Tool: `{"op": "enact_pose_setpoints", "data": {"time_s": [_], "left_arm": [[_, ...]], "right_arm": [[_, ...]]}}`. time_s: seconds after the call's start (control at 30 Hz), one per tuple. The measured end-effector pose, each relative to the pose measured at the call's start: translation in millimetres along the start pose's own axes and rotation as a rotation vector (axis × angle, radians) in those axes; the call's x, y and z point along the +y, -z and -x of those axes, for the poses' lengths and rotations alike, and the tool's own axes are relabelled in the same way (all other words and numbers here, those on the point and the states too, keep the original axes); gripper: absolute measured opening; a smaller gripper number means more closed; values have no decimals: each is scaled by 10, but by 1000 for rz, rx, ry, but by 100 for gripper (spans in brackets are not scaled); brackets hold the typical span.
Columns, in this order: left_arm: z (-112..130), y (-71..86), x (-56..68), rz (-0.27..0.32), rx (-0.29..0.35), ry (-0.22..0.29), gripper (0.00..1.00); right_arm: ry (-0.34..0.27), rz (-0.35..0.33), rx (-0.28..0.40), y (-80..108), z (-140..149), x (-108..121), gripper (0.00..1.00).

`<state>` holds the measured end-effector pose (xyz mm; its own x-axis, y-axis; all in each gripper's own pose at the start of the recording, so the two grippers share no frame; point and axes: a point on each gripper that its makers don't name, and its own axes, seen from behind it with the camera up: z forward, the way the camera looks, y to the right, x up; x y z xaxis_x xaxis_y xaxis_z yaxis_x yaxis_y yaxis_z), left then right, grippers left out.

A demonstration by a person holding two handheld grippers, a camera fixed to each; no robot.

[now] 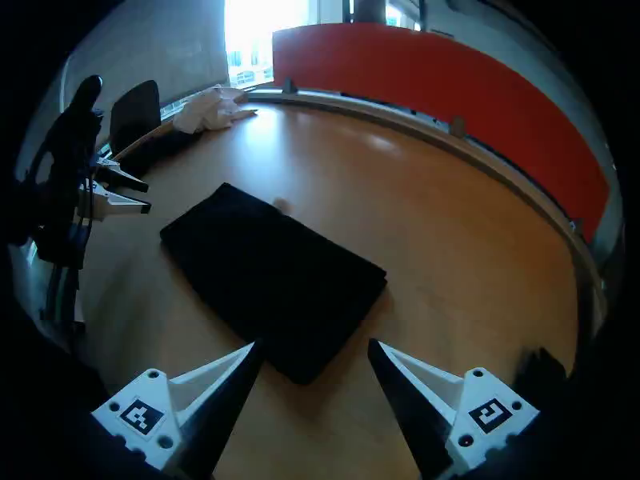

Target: Fold towel

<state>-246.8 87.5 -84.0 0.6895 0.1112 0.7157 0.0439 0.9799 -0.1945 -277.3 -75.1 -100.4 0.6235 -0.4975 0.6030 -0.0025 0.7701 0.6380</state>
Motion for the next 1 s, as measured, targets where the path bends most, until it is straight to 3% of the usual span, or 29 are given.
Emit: {"op": "enact_pose_setpoints", "data": {"time_s": [0.27,0.6,1.0], "left_arm": [[122,120,-134,-37,-2,48,100],[193,226,-211,-58,-2,72,100],[266,336,-270,-69,-4,90,100]], "right_arm": [[44,-22,-14,-46,2,-29,100],[57,-38,-47,-104,167,-38,99],[63,-71,-77,-142,319,-98,69]]}}
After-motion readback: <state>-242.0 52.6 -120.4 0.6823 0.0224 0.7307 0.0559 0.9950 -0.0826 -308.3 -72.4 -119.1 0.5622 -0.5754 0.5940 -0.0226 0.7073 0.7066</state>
